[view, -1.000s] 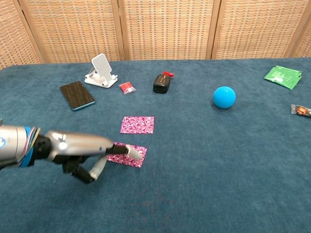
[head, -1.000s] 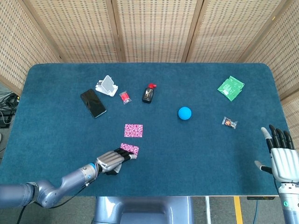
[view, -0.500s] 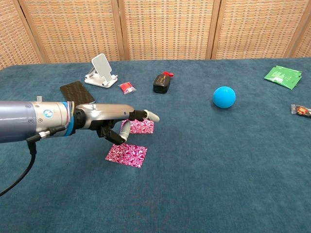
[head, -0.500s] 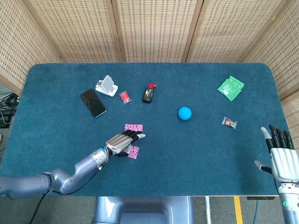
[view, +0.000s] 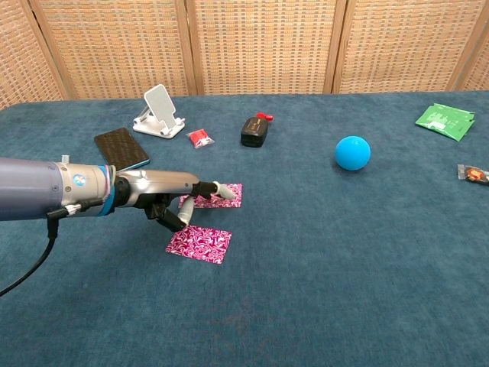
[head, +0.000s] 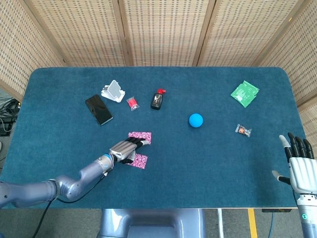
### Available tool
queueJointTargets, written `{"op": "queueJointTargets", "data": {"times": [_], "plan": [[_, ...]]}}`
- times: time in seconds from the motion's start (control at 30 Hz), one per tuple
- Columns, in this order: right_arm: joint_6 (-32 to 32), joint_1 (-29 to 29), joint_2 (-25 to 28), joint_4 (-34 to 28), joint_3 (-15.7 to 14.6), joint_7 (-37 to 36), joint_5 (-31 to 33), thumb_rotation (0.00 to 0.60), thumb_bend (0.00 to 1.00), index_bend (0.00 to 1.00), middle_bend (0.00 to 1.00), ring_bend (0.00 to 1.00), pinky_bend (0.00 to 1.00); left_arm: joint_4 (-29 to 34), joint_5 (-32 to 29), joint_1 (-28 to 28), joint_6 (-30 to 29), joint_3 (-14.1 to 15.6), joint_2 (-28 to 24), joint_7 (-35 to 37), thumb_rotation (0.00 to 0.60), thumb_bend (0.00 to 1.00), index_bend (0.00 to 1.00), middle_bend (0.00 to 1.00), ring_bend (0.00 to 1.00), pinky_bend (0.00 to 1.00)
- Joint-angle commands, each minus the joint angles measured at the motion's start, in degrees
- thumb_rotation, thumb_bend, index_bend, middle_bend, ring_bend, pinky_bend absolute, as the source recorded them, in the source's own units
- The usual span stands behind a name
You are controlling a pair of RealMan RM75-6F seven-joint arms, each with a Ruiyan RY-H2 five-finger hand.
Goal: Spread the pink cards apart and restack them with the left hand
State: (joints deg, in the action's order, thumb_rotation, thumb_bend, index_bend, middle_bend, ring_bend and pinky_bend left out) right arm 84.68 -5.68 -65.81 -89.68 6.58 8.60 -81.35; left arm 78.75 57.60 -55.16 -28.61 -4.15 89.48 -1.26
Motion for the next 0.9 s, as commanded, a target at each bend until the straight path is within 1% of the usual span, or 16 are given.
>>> {"op": "queueJointTargets", "data": {"times": [0.03, 0.23, 0.33, 0.4, 0.53, 0.57, 0.63, 0.7, 0.73, 0.77, 0.8, 0.87, 0.9], "plan": [[0.08, 0.0, 0.04, -0.16, -0.05, 0.0, -0.18, 0.6, 0.0, 0.0, 0.0, 0.0, 0.0, 0.54, 1.07, 1.66, -0.19, 1.36, -2.24, 1.11, 0.6, 1.0, 0.0, 0.0, 0.0, 0.0], [0.29, -0.1, -0.15, -0.41, -0.2, 0.68, -0.74, 0.6, 0.0, 0.0, 0.0, 0.0, 0.0, 0.25, 2.32, 3.7, 0.33, 2.93, -5.24, 2.89, 0.6, 1.0, 0.0, 0.0, 0.0, 0.0], [0.18, -0.21, -0.2, -0.67, -0.27, 1.0, -0.9, 0.6, 0.0, 0.0, 0.0, 0.0, 0.0, 1.06, 3.73, 4.79, -0.33, 3.06, -6.92, 4.0, 0.6, 1.0, 0.0, 0.0, 0.0, 0.0], [0.17, -0.24, -0.19, -0.79, -0.29, 1.1, -0.97, 0.6, 0.0, 0.0, 0.0, 0.0, 0.0, 1.72, 4.72, 5.41, -0.99, 2.8, -7.79, 4.9, 0.6, 1.0, 0.0, 0.0, 0.0, 0.0], [0.23, -0.29, -0.21, -1.15, -0.37, 1.29, -1.24, 0.6, 0.0, 0.0, 0.0, 0.0, 0.0, 3.96, 8.99, 7.49, -4.7, 1.02, -10.15, 8.82, 0.6, 1.0, 0.0, 0.0, 0.0, 0.0], [0.25, -0.29, -0.19, -1.25, -0.38, 1.33, -1.28, 0.6, 0.0, 0.0, 0.0, 0.0, 0.0, 4.37, 10.32, 7.91, -5.8, 0.59, -10.77, 9.7, 0.6, 0.98, 0.0, 0.0, 0.0, 0.0], [0.26, -0.31, -0.19, -1.36, -0.41, 1.46, -1.37, 0.6, 0.0, 0.0, 0.0, 0.0, 0.0, 4.59, 12.47, 8.46, -8.16, -0.34, -11.53, 10.74, 0.6, 0.79, 0.0, 0.0, 0.0, 0.0], [0.21, -0.35, -0.21, -1.44, -0.47, 1.52, -1.45, 0.6, 0.0, 0.0, 0.0, 0.0, 0.0, 3.91, 13.53, 8.44, -10.57, -1.5, -11.34, 10.13, 0.6, 0.36, 0.0, 0.0, 0.0, 0.0], [0.12, -0.41, -0.25, -1.43, -0.49, 1.58, -1.48, 0.6, 0.0, 0.0, 0.0, 0.0, 0.0, 3.09, 13.29, 8.0, -11.26, -2.21, -10.83, 8.98, 0.6, 0.24, 0.02, 0.0, 0.0, 0.0], [0.03, -0.45, -0.29, -1.39, -0.49, 1.59, -1.45, 0.6, 0.0, 0.0, 0.0, 0.0, 0.0, 2.44, 12.62, 7.56, -11.35, -2.69, -10.27, 7.93, 0.6, 0.11, 0.06, 0.0, 0.0, 0.0], [-0.14, -0.51, -0.34, -1.34, -0.48, 1.58, -1.34, 0.6, 0.0, 0.0, 0.0, 0.0, 0.0, 1.6, 11.43, 6.9, -11.4, -3.36, -9.28, 6.43, 0.6, 0.05, 0.13, 0.0, 0.0, 0.0], [-0.43, -0.62, -0.4, -1.24, -0.41, 1.6, -1.07, 0.6, 0.0, 0.0, 0.0, 0.0, 0.0, -0.1, 8.53, 5.44, -11.2, -4.51, -6.99, 3.11, 0.6, 0.03, 0.25, 0.0, 0.0, 0.0], [-0.48, -0.65, -0.43, -1.19, -0.37, 1.58, -0.97, 0.6, 0.0, 0.0, 0.0, 0.0, 0.0, -0.95, 7.0, 4.61, -10.95, -4.95, -5.84, 1.29, 0.6, 0.03, 0.29, 0.0, 0.0, 0.0]]}}
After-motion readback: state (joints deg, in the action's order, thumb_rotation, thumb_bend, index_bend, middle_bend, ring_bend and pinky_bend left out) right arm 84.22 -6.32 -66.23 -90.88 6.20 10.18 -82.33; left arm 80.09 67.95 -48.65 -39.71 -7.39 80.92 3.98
